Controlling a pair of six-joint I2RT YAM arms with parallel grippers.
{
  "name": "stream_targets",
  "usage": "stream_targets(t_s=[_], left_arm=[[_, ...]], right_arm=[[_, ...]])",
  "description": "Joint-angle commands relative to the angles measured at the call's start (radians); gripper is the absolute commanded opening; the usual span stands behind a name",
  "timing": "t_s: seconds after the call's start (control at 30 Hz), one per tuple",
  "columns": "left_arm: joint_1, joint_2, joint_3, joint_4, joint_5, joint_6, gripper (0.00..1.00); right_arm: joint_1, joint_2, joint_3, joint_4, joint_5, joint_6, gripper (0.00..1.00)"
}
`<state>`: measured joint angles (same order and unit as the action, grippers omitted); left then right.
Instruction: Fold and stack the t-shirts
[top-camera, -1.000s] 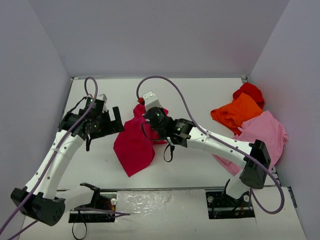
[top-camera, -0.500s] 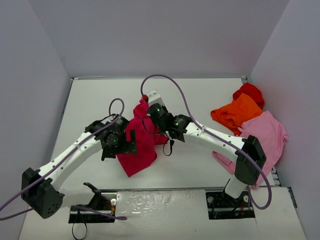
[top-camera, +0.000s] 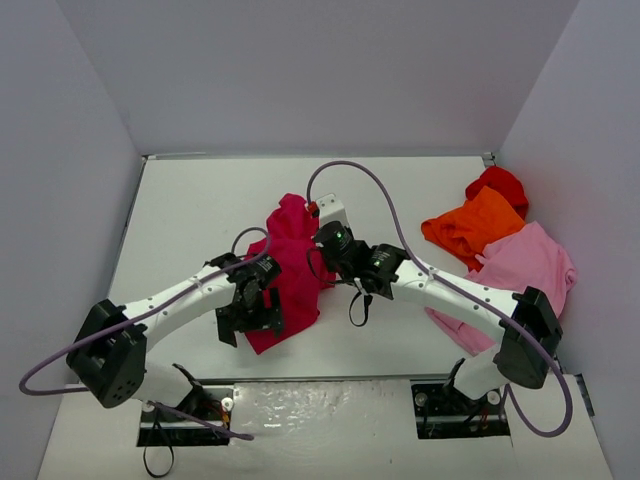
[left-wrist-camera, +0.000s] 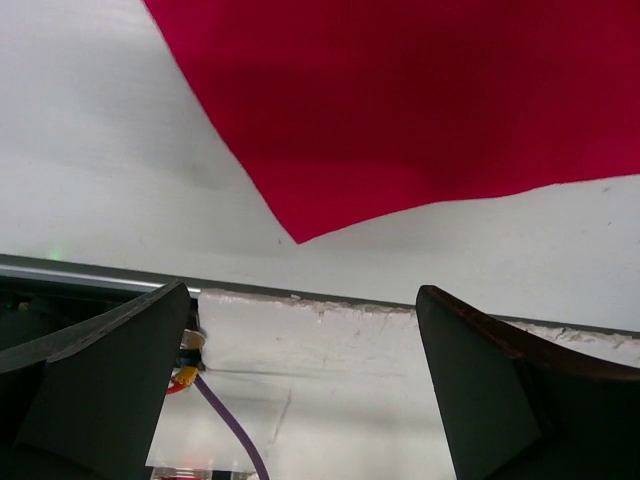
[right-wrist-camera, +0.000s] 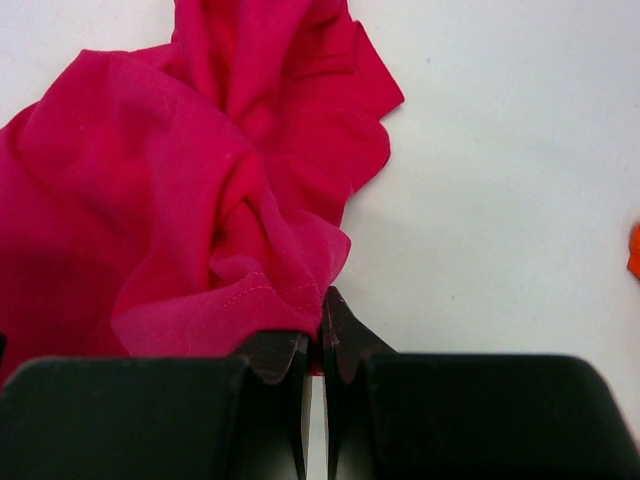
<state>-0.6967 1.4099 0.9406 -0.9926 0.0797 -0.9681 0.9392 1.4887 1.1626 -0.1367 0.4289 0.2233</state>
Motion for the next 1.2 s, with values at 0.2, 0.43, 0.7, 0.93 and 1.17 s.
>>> stream_targets(t_s=[0.2,0.43,0.7,0.93,1.17], left_arm=[[-0.011,-0.194,-0.197,0.137,0.049,-0.262,0.97],[-0.013,-0.065,-0.195,0.214,0.041,-0.248,0.97],[-0.013,0.113,-0.068,0.245,0.022,-0.165,0.92],[-0.020,0.146,-0.036,0.265,0.016,-0.163,0.70],[-0.023,0.133,-0.083,0.272,0.023,-0.167,0.06]], right_arm=[[-0.014,-0.107,-0.071,0.052,-0.052,0.016,0.00],[-0.016,-0.125,-0.069,0.054,-0.109,0.017,0.00],[-0.017,-0.140,-0.071,0.053,-0.110,0.016,0.00],[-0.019,-0.139,-0.077,0.054,-0.108,0.011,0.00],[-0.022,-0.134,-0.070,0.054,-0.111,0.013,0.00]])
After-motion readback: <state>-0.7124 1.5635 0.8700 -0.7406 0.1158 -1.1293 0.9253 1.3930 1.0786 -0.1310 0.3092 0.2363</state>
